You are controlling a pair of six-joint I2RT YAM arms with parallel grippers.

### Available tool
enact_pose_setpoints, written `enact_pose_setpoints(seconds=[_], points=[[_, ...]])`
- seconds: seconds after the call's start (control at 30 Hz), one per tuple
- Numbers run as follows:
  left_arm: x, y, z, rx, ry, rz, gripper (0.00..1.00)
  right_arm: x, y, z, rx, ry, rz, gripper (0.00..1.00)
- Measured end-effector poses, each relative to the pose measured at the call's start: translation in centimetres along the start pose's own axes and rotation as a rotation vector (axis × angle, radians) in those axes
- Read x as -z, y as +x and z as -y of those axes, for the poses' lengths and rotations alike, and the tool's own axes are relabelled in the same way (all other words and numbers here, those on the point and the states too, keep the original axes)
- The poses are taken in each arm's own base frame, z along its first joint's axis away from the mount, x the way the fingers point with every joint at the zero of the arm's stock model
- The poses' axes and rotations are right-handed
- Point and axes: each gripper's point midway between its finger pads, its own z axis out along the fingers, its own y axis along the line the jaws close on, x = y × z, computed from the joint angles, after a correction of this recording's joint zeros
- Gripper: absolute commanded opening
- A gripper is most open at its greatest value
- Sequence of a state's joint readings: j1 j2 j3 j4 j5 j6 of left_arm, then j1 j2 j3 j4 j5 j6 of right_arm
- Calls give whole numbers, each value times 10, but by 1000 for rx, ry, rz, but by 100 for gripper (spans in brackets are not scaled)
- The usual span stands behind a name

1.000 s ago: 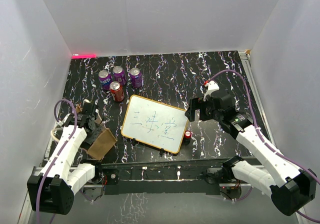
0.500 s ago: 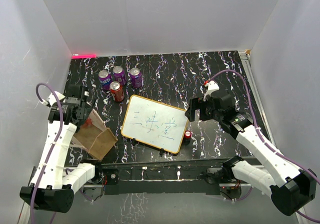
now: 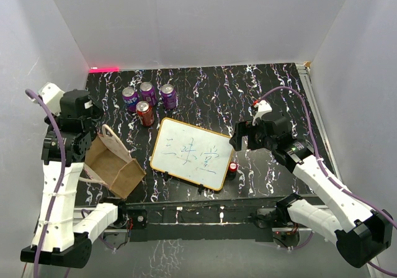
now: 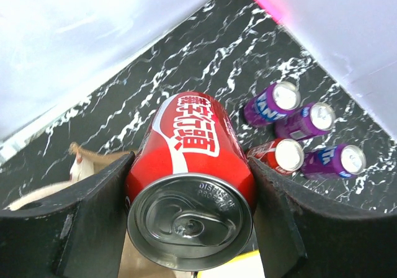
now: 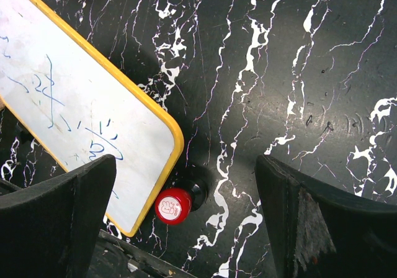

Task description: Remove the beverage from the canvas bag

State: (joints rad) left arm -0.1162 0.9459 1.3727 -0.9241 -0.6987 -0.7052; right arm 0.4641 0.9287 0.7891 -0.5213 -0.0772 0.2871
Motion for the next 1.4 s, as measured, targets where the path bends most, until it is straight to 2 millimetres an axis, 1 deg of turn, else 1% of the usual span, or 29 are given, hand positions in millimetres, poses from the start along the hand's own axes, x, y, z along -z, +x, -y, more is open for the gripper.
enact_pose_setpoints(seconds=[0.07, 0.17, 0.23, 0.3, 0.37, 0.47, 0.57, 0.63, 0.7, 0.73, 0.8, 0.87, 0.93, 0.97, 1.03, 1.2, 1.33, 1.4], points=[[1, -12, 10, -16, 44, 34, 0, 0, 0, 0, 0, 0, 0, 98], [1, -23, 31, -43, 139, 63, 0, 0, 0, 0, 0, 0, 0, 98], [-1, -27, 51, -64, 215, 78, 0, 0, 0, 0, 0, 0, 0, 98], [-7, -27, 67, -91, 262, 75, 0, 0, 0, 0, 0, 1, 0, 98], [-21, -19, 83, -135, 279, 46, 0, 0, 0, 0, 0, 2, 0, 98], [-51, 5, 101, -209, 252, -34, 0, 0, 0, 0, 0, 3, 1, 98], [-89, 41, 113, -268, 184, -145, 0, 0, 0, 0, 0, 3, 1, 98], [-112, 71, 112, -294, 147, -232, 0, 0, 0, 1, 0, 4, 0, 98], [-128, 102, 104, -290, 130, -320, 0, 0, 0, 1, 0, 4, 1, 98], [-132, 117, 96, -279, 123, -367, 0, 0, 0, 1, 0, 6, 1, 98], [-139, 138, 79, -247, 107, -442, 0, 0, 0, 1, 1, 7, 1, 98], [-144, 155, 64, -215, 88, -502, 0, 0, 0, 1, 1, 6, 1, 98], [-150, 165, 52, -200, 67, -535, 0, 0, 0, 1, 1, 5, 1, 98], [-152, 168, 51, -199, 64, -546, 0, 0, 0, 0, 2, 5, 1, 98], [-160, 177, 53, -202, 73, -572, 0, 0, 0, 0, 3, 3, 0, 98], [-176, 208, 59, -235, 86, -671, 0, 0, 0, 0, 3, 4, 0, 98], [-182, 202, 71, -243, 119, -654, 3, 0, 0, 1, 3, 7, 0, 98], [-184, 204, 72, -248, 127, -658, 7, -1, 0, 1, 3, 11, 0, 98]])
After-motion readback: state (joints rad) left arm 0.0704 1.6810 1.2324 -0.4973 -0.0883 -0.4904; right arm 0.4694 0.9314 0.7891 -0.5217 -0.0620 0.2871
